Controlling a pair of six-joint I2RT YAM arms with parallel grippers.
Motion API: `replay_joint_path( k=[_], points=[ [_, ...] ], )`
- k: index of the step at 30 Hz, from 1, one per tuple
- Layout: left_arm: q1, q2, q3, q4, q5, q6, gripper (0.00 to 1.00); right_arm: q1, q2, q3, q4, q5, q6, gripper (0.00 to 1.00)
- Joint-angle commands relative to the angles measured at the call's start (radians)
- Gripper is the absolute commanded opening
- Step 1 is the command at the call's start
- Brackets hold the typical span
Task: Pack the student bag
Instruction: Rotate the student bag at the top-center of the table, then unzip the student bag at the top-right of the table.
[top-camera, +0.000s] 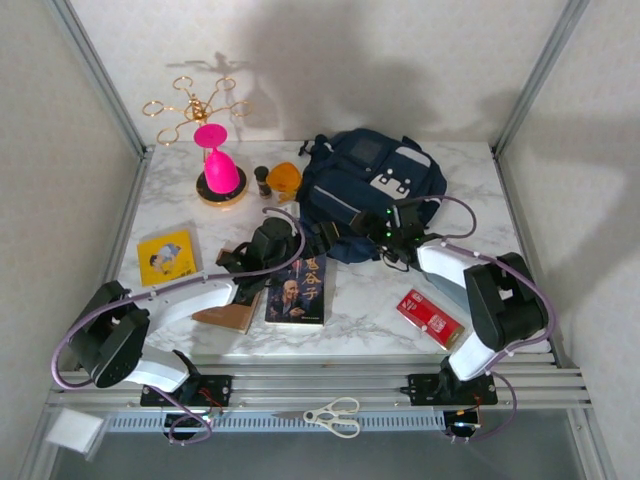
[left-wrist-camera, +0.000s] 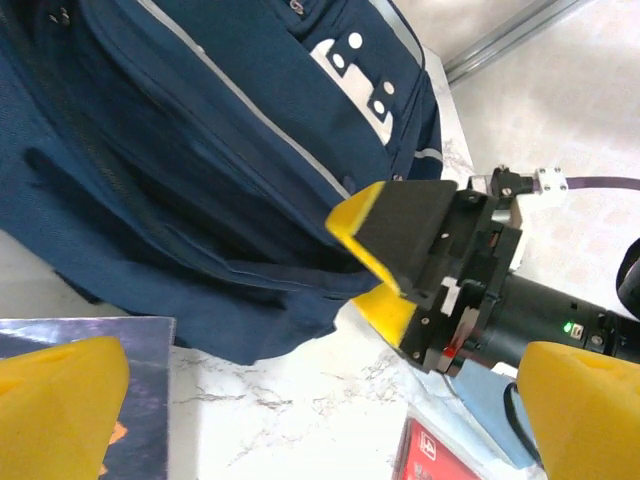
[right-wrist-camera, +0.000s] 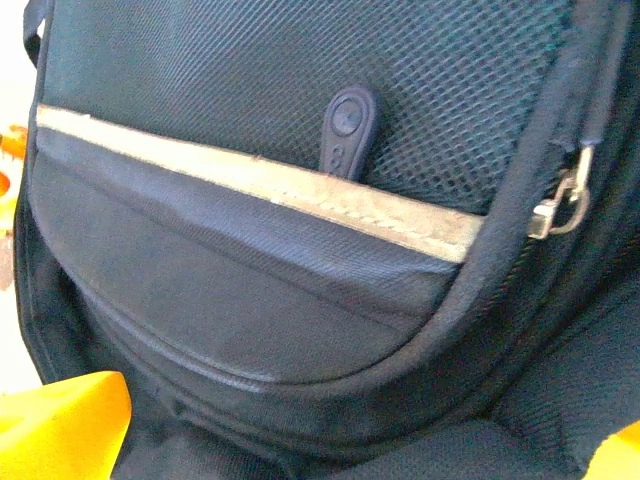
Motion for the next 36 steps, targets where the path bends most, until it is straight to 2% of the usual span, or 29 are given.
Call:
replay_joint_path(
  k=[1,4,7,10,13,16,24,30,36],
  points=[
    [-0.014,0.010,0.045,-0.053,-0.014,0.016,0.99,0.032,-0.059,0.036,-0.001,0.031,-0.024,0.99],
    [-0.026,0.017,0.052,-0.061,-0.018,0.014,0.99,0.003,-0.172,-0.040,-0.046,0.044,-0.050,0.99],
    [-0.039,0.046,0.064,-0.043,-0.006,-0.006,0.99,-0.089,-0.260,-0.078,-0.133,-0.014,-0.086,0.99],
    [-0.068,0.095,0.105,-0.040,0.009,-0.014,0.99,-0.196,-0.317,-0.087,-0.208,0.001,-0.153,0.99],
    [-0.108,0.155,0.149,-0.030,0.006,-0.030,0.99,-0.311,-0.290,-0.070,-0.236,-0.029,-0.198,0.99],
    [-0.148,0.231,0.193,-0.003,0.008,-0.068,0.99,-0.395,-0.201,-0.034,-0.221,-0.023,-0.207,0.95],
    [-0.205,0.417,0.341,0.014,-0.015,-0.066,0.99,-0.423,0.067,0.147,-0.160,-0.073,-0.238,0.77],
    [-0.206,0.504,0.401,0.013,-0.015,-0.050,0.97,-0.420,0.181,0.214,-0.124,-0.133,-0.253,0.63],
    [-0.205,0.570,0.475,-0.017,-0.021,-0.021,0.95,-0.417,0.240,0.247,-0.089,-0.151,-0.241,0.58]
  ],
)
